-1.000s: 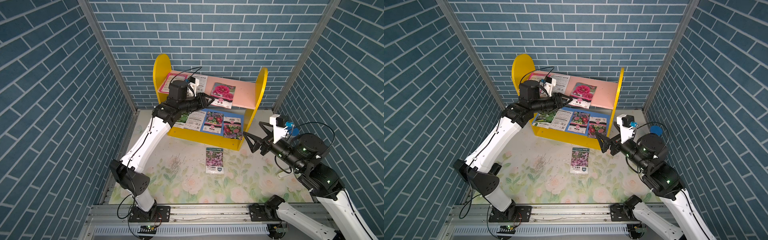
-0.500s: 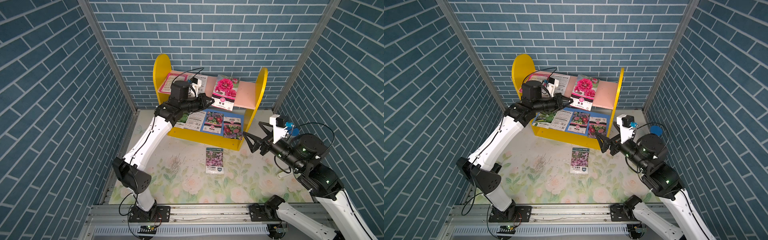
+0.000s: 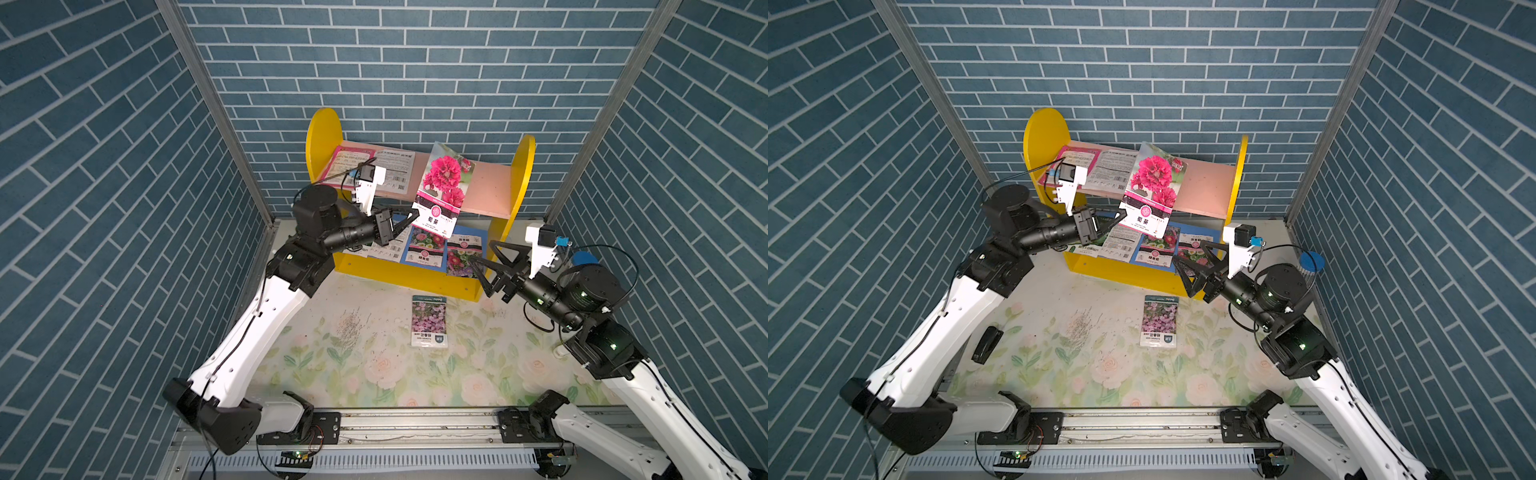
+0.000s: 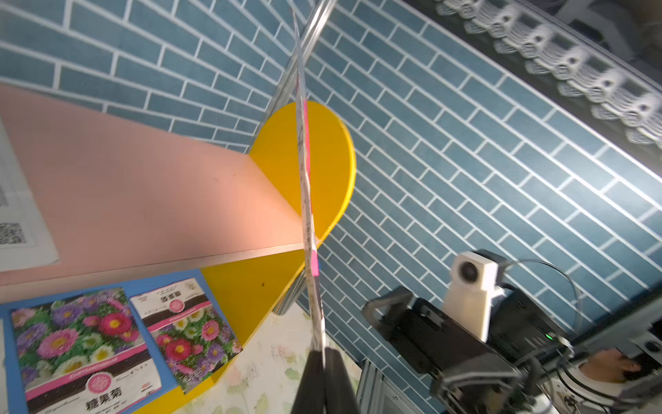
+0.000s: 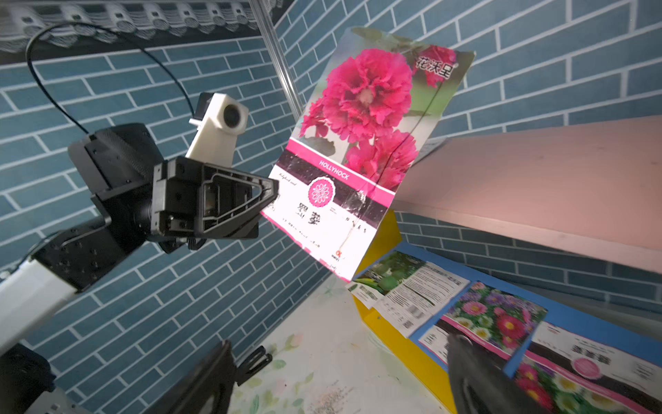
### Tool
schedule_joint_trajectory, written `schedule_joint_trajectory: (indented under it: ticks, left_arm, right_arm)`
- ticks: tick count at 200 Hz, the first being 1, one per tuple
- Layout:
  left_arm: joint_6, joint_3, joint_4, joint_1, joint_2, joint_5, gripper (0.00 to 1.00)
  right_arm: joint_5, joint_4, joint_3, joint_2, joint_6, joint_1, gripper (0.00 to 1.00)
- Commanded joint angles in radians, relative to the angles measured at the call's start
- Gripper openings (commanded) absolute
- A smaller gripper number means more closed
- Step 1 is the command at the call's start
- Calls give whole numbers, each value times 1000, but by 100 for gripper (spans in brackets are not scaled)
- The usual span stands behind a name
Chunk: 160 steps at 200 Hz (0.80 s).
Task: Take the seed bag off the shelf
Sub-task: Pick up the seed packet from the shelf.
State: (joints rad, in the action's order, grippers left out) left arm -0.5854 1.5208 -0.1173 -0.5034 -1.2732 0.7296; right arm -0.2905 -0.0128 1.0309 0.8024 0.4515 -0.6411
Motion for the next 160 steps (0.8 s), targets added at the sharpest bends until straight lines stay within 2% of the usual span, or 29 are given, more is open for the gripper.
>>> schedule_joint_trajectory:
  ticks: [1,45,74,96,160]
  left_arm:
    - [24,-71,150,-3,81,68,0]
    - [20,-202,215,-16,201,91,0]
    - [25,-245,233,-21,234,109,0]
    - [29,-255,234,-26,242,117,0]
    - [44,-303,237,-36,263,125,0]
  right_arm:
    - [-146,211,-8,37,116,5,92]
    - [-318,423,-2,115,199,6,89]
    - [-357,478,14,134,225,6,84]
    - [-361,478,35,148,225,6,77]
    - [-348,461,66,167,220,6,47]
